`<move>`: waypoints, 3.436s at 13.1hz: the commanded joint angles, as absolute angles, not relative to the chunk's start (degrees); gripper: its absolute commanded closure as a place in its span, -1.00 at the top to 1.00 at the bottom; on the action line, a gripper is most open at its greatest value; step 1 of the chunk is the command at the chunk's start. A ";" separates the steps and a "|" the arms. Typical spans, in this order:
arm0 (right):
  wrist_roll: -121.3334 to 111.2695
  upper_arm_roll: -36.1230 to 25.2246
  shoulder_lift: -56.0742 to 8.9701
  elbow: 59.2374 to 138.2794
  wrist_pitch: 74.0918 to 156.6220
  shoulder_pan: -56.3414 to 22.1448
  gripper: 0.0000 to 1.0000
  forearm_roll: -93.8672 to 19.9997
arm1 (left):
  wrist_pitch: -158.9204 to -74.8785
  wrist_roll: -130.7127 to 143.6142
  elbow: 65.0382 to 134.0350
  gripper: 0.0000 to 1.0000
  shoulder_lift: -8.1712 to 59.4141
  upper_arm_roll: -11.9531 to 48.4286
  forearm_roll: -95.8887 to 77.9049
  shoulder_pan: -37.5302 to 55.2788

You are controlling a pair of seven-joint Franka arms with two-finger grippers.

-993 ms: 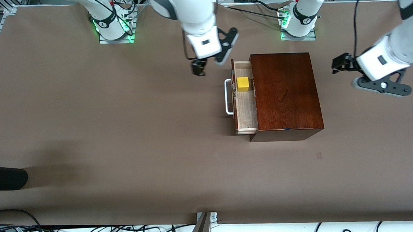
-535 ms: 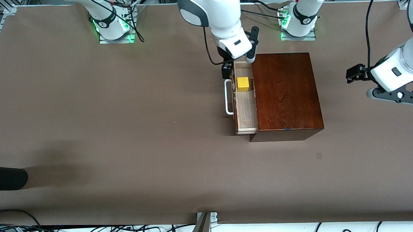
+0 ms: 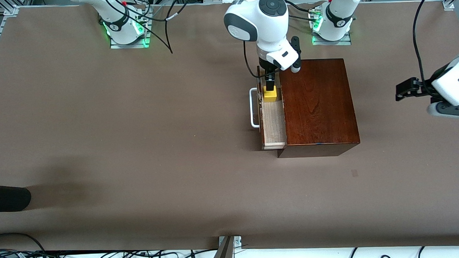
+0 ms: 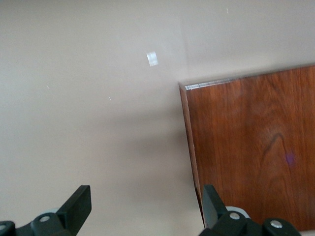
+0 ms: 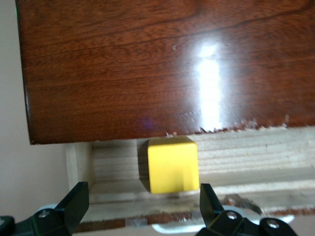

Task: Open drawer, take yellow block, close drawer
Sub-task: 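Lower the right gripper into the drawer over the yellow cube, then grasp the yellow cube with the right gripper and lift it, then carry the cube away with the right gripper while the left gripper approaches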

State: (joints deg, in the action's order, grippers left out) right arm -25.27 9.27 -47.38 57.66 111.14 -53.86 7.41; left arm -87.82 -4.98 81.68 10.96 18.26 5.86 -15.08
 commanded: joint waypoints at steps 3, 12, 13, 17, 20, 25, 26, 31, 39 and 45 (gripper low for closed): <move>-26.89 8.88 -50.97 53.97 111.18 -55.19 1.00 10.55 | -100.55 -5.10 100.99 1.00 -2.29 18.98 0.00 -19.95; -26.89 7.91 -53.00 52.74 113.38 -55.20 1.00 10.63 | -100.37 -5.53 99.49 1.00 -1.50 19.25 -0.09 -19.95; -26.81 7.82 -53.09 52.73 113.73 -55.20 1.00 10.63 | -100.37 -5.10 99.23 1.00 -1.58 19.16 0.09 -19.69; -26.81 7.39 -53.53 52.73 115.04 -55.11 1.00 10.63 | -99.49 -4.83 99.14 1.00 -1.93 0.93 0.62 -0.31; -26.81 6.94 -54.23 52.73 115.49 -55.11 0.96 10.63 | -99.49 -4.83 99.41 1.00 -2.20 0.35 0.70 0.52; -26.81 6.50 -54.84 52.82 116.01 -55.11 0.56 10.63 | -98.62 -4.83 99.05 1.00 -2.02 0.53 0.70 0.53; -26.81 6.42 -55.10 52.82 116.02 -55.11 0.11 10.63 | -98.53 -4.83 99.05 1.00 -2.02 0.53 0.70 0.53; -26.89 6.33 -54.49 52.82 114.79 -55.11 -1.00 10.63 | -98.35 -4.83 97.73 1.00 -1.49 0.88 0.97 0.79; -26.98 7.38 -41.42 51.77 101.61 -54.84 -1.00 6.17 | -98.17 -4.75 97.65 1.00 -1.49 1.58 0.88 0.79; -26.81 6.94 -31.39 51.94 91.69 -44.77 -1.00 3.25 | -98.26 -4.75 97.47 1.00 -1.49 1.67 0.88 0.79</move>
